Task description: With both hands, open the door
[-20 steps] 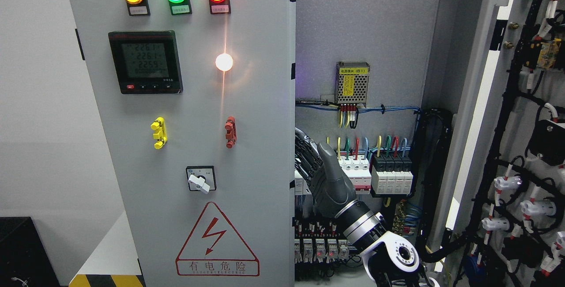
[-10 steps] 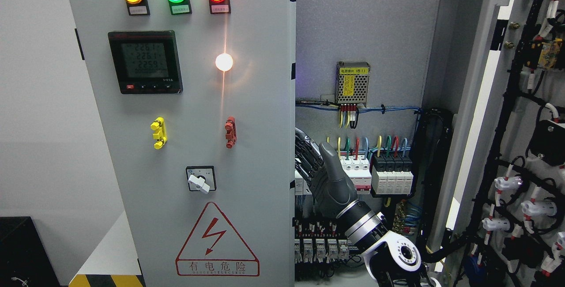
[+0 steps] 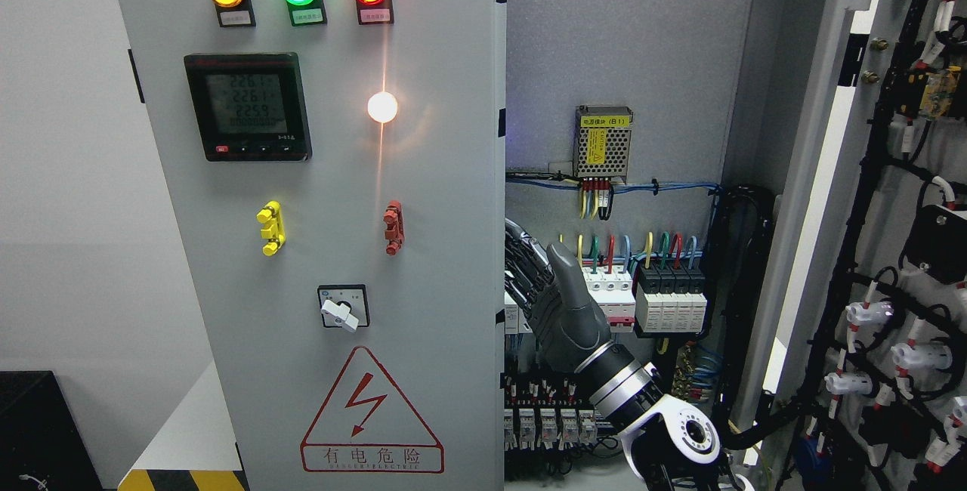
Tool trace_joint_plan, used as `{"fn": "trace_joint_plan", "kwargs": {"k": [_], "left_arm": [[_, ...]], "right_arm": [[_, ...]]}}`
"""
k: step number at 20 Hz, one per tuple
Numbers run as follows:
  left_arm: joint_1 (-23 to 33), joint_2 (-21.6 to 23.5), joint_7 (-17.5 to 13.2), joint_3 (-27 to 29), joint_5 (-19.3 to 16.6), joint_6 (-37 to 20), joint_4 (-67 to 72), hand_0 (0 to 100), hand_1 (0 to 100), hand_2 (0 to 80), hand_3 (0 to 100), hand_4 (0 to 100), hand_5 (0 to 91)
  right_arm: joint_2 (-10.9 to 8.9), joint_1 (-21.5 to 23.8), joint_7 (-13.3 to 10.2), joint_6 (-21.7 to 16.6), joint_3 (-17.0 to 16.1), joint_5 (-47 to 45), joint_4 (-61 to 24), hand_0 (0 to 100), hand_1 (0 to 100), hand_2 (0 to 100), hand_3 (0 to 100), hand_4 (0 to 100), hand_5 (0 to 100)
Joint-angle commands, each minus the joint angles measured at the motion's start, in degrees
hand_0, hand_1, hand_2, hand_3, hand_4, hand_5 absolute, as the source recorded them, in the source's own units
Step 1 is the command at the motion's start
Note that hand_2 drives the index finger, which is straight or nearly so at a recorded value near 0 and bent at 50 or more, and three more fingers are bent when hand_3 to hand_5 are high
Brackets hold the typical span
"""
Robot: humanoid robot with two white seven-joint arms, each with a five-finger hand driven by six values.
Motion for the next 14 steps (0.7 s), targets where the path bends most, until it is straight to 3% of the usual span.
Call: {"fn": "trace_joint_plan", "kwargs": {"k": [1,14], "left_arm": [[-0.18,0.00,-0.04,0.00,0.00,-0.05,0.00,0,0,0.0,0,0,0.0],[-0.18,0.00,-0.04,0.00,0.00,-0.05,0.00,0,0,0.0,0,0,0.0]], "right_arm": [[-0.05,0.05,0.46,-0.02,0.76,-0.29,0.12,19,0,0,0,0,0],[-0.05,-0.39,1.69,-0.10,0.67,-0.37,0.12,19,0,0,0,0,0]]}}
